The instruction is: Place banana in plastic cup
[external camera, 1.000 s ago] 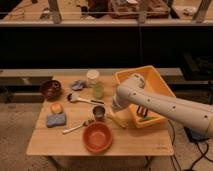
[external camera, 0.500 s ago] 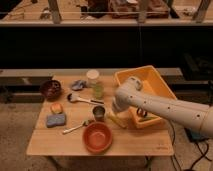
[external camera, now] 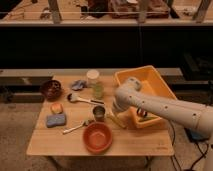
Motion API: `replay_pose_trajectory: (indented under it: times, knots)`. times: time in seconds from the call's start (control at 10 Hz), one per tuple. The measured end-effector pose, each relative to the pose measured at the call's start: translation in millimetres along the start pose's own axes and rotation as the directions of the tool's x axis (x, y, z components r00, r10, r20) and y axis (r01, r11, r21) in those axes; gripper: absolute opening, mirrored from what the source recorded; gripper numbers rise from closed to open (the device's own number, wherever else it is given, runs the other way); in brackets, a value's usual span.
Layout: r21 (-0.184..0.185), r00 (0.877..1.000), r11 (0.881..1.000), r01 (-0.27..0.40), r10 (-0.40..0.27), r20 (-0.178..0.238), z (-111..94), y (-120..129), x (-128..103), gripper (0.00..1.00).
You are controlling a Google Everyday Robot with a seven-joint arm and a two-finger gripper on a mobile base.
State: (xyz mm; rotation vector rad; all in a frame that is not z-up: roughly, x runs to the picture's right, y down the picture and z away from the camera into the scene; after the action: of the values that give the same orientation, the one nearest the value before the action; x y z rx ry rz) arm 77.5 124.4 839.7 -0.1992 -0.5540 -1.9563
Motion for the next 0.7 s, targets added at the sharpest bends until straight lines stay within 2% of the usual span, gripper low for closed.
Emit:
replay_pose_trajectory:
  times: [0.7]
  knots:
    - [0.022, 1.000, 1.000, -0.009, 0.009, 0.012, 10.7, 3.7, 0.5, 0.73]
